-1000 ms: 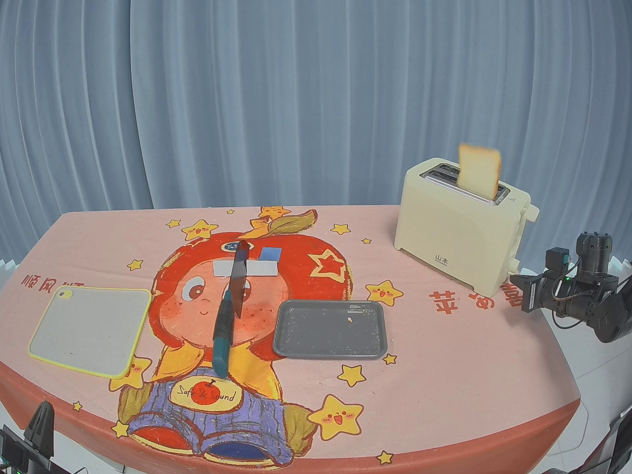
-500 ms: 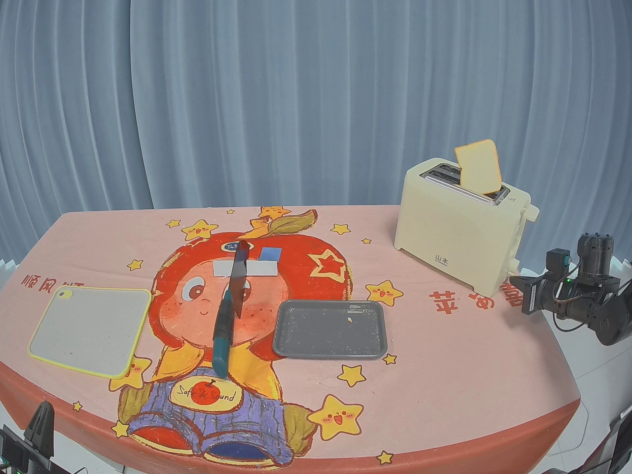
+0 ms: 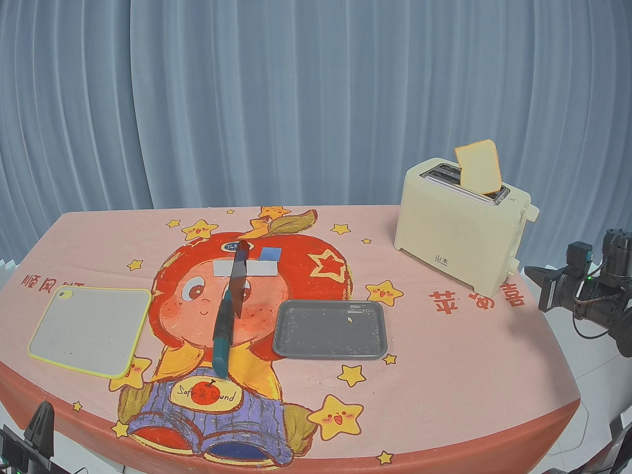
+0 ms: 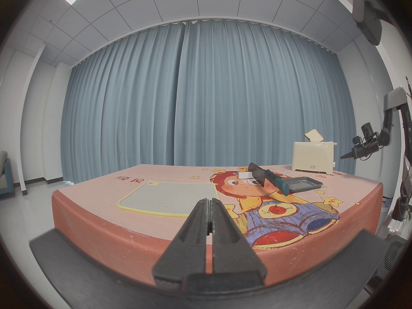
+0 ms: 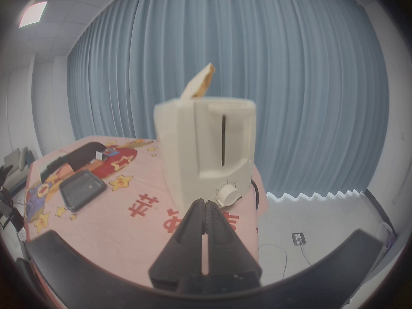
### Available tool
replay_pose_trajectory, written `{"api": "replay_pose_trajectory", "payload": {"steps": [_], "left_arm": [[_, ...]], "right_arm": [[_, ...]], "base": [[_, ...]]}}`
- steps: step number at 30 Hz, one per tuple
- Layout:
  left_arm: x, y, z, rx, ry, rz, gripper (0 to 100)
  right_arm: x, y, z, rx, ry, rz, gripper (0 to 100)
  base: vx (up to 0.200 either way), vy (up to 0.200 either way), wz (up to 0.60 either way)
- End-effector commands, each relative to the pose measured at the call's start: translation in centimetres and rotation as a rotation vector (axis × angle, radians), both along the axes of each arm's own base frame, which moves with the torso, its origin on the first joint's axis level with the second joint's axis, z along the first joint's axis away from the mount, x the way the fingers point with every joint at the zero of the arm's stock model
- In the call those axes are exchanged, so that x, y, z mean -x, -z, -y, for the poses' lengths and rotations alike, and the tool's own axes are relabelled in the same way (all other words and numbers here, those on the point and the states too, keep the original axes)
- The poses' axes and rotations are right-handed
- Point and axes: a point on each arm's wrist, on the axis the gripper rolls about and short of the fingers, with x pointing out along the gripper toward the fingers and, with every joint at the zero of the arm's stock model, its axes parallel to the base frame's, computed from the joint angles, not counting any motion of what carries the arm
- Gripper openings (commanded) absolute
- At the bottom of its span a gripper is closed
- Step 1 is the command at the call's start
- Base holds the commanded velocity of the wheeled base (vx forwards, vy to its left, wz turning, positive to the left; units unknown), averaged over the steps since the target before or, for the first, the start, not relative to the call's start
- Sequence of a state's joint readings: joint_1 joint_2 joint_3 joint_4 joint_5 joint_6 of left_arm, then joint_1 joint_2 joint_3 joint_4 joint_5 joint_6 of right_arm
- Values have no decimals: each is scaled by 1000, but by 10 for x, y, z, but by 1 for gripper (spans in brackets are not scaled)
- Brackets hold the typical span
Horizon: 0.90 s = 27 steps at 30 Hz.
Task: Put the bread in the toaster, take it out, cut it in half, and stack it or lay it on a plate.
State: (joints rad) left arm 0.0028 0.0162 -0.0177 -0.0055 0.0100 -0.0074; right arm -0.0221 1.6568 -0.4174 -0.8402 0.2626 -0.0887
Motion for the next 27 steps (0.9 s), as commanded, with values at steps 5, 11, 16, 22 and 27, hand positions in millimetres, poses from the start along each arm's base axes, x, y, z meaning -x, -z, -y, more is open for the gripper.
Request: {"api": "replay_pose_trajectory", "payload": {"steps": [5,11,16,22,27], "left_arm": [[0,5,0,0,-1,-1,0],[0,5,0,0,-1,-1,0],[0,5,0,0,-1,-1,0],[0,5,0,0,-1,-1,0],[0,5,0,0,-1,-1,0]], "right_arm": [[89,-46,-16,-256,-13,173,0],[129,-46,-22,-360,-71,216,0],[132,-53,-18,-520,-20,208,0],[138,-54,-16,-547,-43,208,0],[121,-76,-13,-500,-72,260,0]], "base": [[0,0,0],[0,0,0],[0,0,0],[0,0,0],[0,0,0]]}}
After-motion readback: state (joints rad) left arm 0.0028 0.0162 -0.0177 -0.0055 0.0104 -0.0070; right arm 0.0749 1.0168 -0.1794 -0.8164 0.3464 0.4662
